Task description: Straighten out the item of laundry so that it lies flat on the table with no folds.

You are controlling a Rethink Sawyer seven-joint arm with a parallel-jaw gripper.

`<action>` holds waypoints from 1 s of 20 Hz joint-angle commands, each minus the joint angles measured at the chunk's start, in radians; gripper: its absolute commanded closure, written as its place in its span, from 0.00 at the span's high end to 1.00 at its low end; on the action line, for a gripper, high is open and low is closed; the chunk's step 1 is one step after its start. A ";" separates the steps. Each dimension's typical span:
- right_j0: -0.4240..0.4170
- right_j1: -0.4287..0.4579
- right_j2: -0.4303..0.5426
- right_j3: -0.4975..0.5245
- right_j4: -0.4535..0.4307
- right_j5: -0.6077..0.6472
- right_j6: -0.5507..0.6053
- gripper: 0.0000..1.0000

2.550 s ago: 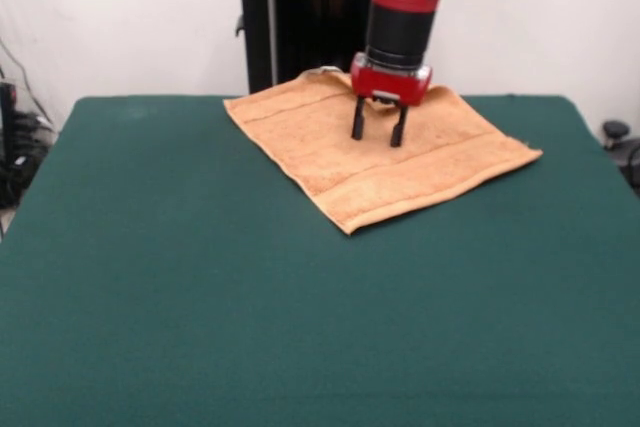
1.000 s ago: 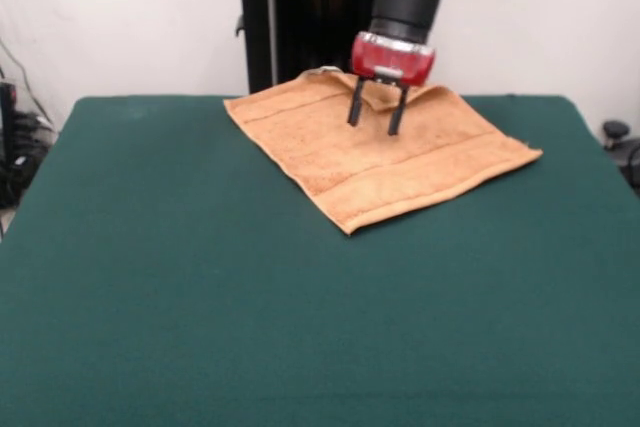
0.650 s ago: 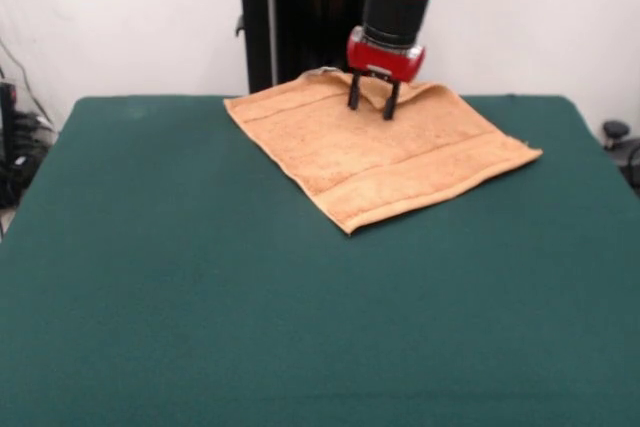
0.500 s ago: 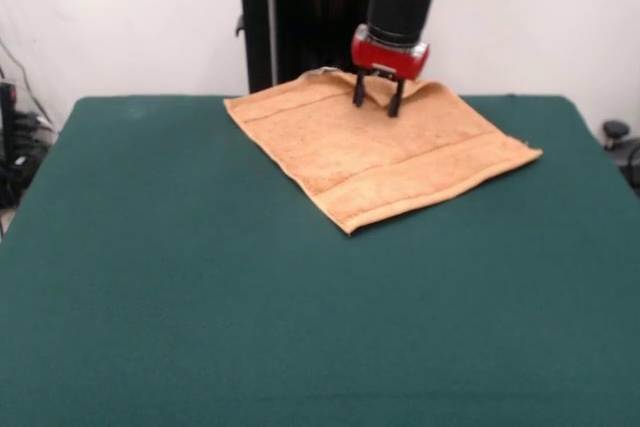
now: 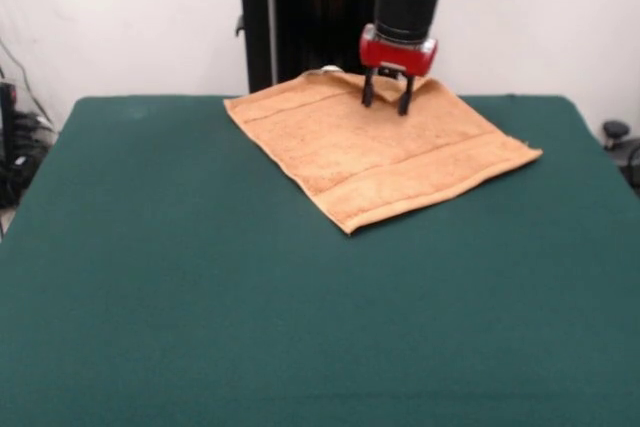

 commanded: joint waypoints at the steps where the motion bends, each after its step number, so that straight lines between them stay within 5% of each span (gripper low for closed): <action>1: 0.030 0.112 0.096 -0.132 -0.034 -0.241 0.248 1.00; 3: 0.060 0.136 0.070 -0.141 -0.030 -0.326 0.256 1.00; 10: 0.065 0.134 0.073 -0.123 -0.010 -0.318 0.227 1.00; 20: 0.035 0.318 0.087 -0.263 -0.004 -0.326 0.194 1.00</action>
